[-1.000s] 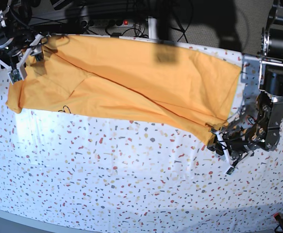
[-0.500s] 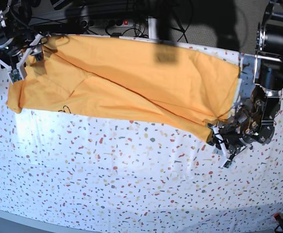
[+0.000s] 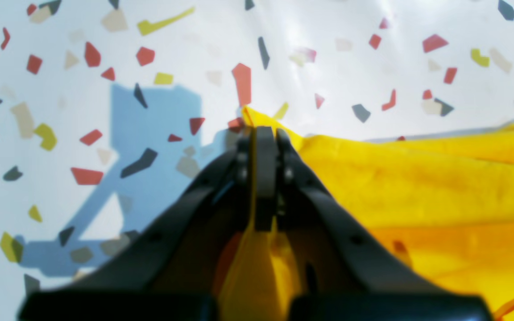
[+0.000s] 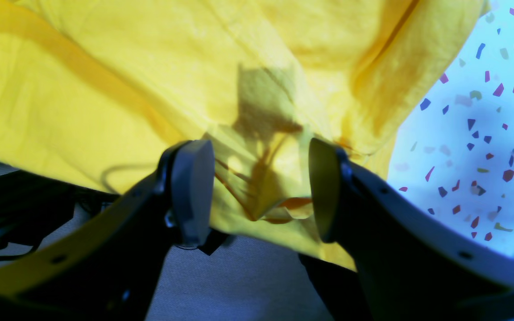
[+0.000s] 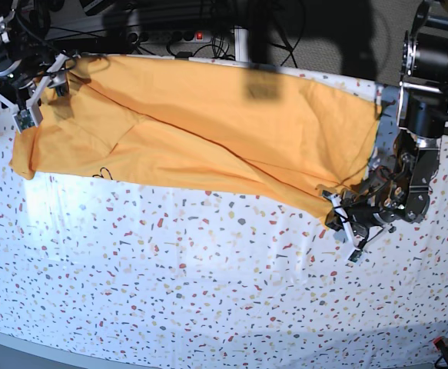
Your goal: Fold the T-shirt properly
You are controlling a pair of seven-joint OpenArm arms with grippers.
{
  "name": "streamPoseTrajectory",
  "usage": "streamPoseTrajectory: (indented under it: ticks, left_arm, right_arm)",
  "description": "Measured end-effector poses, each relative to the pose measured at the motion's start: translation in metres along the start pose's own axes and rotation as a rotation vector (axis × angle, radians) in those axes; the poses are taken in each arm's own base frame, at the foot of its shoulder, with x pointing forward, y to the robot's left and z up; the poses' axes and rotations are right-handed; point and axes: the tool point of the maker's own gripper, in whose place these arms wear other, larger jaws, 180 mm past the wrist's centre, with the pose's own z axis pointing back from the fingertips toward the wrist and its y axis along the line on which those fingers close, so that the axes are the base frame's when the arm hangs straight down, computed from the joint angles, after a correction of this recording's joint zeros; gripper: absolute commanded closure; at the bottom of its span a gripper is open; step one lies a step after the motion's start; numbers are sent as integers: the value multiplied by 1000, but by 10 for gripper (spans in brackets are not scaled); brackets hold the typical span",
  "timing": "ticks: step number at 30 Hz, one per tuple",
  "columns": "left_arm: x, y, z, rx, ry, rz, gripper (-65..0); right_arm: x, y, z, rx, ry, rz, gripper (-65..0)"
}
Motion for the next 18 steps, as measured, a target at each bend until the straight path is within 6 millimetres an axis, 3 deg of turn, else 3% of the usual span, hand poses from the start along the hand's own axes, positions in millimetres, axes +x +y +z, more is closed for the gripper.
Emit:
streamPoseTrajectory:
  ticks: [6,10,15,18]
  left_arm:
    - [2,3,4,9,14,-16,0]
    - [22,2,12,15,-17,-51,0]
    - [48,-14,22,-38,-89,-33,0]
    - [44,-15,29,-38,-70,-52,0]
  right_arm:
    - [0,0,0,0,0,-1,-340]
    - [0,0,0,0,0,-1,-340]
    - [0,0,0,0,0,-1,-340]
    - [0,0,0,0,1,-1,-340]
